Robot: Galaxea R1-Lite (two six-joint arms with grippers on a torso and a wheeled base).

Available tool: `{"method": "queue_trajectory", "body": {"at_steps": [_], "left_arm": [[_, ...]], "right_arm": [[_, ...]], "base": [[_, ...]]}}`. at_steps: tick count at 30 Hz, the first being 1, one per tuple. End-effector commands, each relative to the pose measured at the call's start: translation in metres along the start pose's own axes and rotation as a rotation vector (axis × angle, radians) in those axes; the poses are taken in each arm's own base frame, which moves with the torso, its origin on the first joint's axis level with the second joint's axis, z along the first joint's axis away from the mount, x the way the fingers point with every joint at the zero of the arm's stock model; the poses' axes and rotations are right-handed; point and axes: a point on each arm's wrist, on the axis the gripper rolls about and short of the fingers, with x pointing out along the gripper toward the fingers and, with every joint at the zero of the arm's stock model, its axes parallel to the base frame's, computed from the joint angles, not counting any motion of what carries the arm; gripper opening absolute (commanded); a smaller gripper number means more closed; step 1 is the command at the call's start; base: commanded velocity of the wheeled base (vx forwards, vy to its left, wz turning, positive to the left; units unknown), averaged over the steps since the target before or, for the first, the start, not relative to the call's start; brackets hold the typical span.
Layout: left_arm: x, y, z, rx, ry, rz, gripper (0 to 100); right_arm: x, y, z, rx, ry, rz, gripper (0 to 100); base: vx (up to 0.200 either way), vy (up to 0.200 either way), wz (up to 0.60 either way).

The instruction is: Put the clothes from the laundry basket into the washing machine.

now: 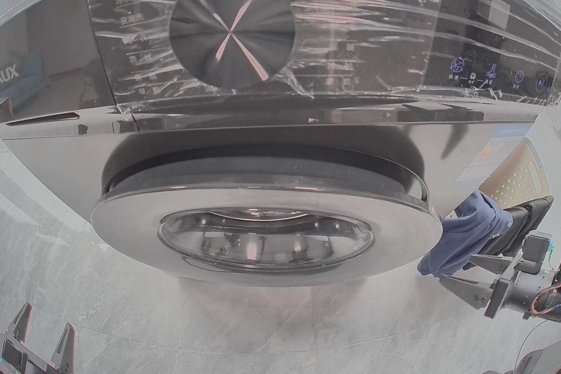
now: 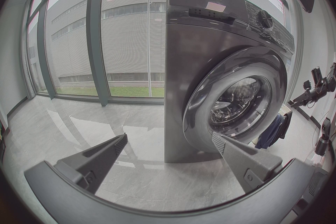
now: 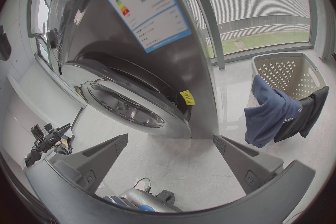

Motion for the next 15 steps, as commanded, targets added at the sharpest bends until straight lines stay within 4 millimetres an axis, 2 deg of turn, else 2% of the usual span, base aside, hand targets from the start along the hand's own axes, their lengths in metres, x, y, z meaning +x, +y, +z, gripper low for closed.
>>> {"method": "queue_trajectory", "body": {"at_steps": [1, 8, 15], "left_arm": [[0.001, 0.0, -0.004, 0.0, 0.008, 0.001, 100], [0.001, 0.0, -0.004, 0.0, 0.008, 0.001, 100], [0.001, 0.0, -0.004, 0.0, 0.008, 0.001, 100]], "right_arm": [[0.037, 0.008, 0.005, -0.061, 0.098, -0.016, 100], [0.069, 0.013, 0.019, -0.147, 0.067, -0.02, 100], [0.074, 0.018, 0.02, -0.189, 0.028, 0.018, 100]], "base": [[0.0, 0.0, 0.0], [0.0, 0.0, 0.0], [0.0, 0.0, 0.0]]}}
